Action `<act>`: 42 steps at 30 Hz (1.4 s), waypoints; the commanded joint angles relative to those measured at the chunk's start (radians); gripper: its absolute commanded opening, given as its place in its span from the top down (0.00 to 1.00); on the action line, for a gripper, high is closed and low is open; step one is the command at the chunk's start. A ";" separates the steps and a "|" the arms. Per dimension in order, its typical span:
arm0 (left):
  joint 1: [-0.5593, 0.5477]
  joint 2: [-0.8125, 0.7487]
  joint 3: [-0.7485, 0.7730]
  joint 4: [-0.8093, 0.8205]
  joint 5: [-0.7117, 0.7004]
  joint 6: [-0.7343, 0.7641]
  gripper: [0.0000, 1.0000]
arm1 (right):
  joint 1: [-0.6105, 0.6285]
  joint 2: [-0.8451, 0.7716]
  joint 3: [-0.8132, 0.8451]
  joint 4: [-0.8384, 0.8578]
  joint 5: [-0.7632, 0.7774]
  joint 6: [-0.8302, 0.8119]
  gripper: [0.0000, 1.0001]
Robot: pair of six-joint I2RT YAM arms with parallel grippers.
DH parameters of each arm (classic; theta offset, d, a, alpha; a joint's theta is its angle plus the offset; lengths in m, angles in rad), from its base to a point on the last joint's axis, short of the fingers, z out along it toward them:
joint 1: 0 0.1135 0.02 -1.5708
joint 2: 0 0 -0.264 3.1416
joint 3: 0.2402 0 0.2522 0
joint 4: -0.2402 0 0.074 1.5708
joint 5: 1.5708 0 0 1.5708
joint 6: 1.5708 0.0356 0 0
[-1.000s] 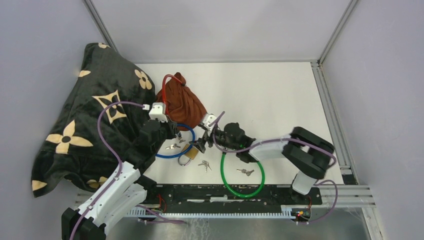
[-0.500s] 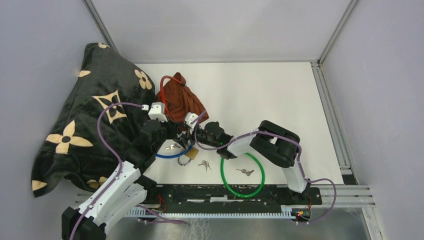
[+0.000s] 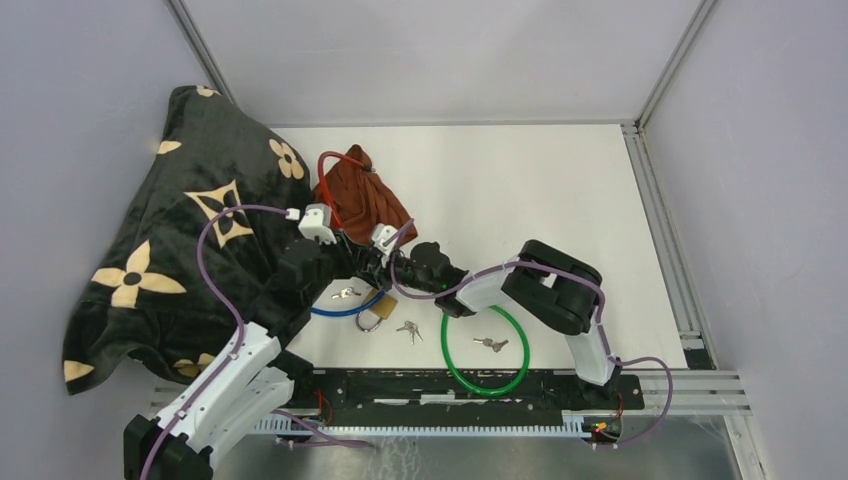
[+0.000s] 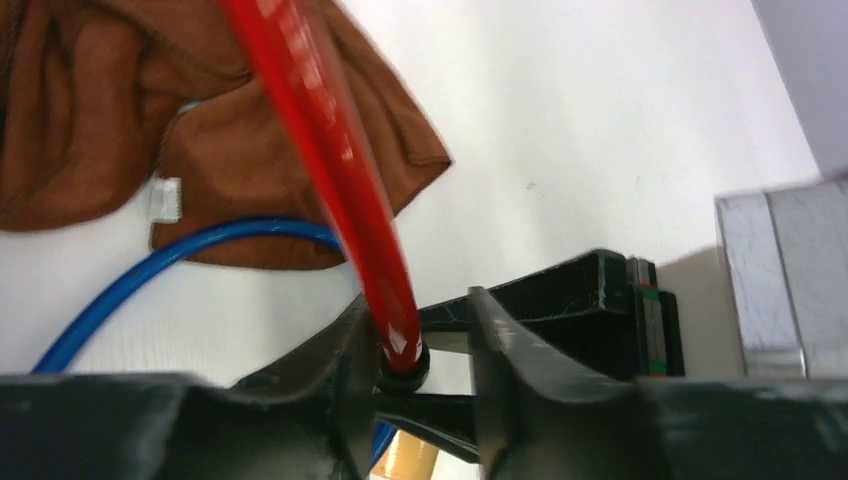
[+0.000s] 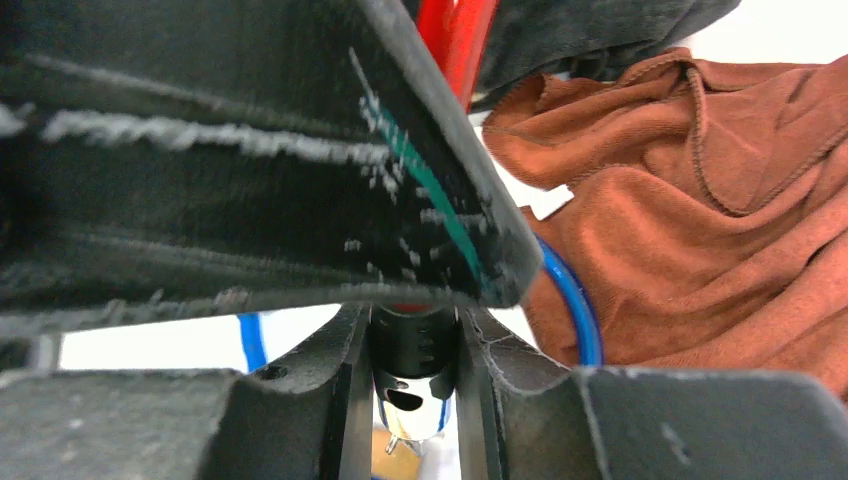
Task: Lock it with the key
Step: Adjust the lock.
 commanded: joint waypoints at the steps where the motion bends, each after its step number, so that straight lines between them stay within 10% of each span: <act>1: -0.004 -0.046 0.039 0.108 0.229 0.070 0.45 | -0.045 -0.155 -0.058 0.127 -0.154 0.076 1.00; 8: -0.003 -0.146 0.097 0.092 0.337 0.228 0.19 | -0.137 -0.356 -0.144 0.209 -0.545 0.189 1.00; 18: -0.004 -0.132 0.150 0.381 0.505 0.071 0.22 | -0.163 -0.621 -0.187 -0.065 -0.663 -0.003 1.00; 22: -0.004 -0.133 0.131 0.486 0.511 -0.027 0.39 | -0.162 -0.640 -0.187 -0.075 -0.670 -0.001 1.00; 28: -0.004 -0.152 0.142 0.436 0.433 -0.078 0.89 | -0.162 -0.634 -0.198 -0.123 -0.652 -0.031 1.00; 32: -0.003 -0.153 0.141 0.370 0.428 -0.083 0.98 | -0.161 -0.646 -0.189 -0.185 -0.621 -0.064 1.00; 38: -0.003 -0.129 0.181 0.245 0.443 0.055 0.98 | -0.171 -0.726 -0.157 -0.405 -0.559 -0.221 0.39; 42: -0.003 -0.106 0.259 0.087 0.438 0.147 0.98 | -0.215 -0.807 -0.128 -0.583 -0.515 -0.317 0.20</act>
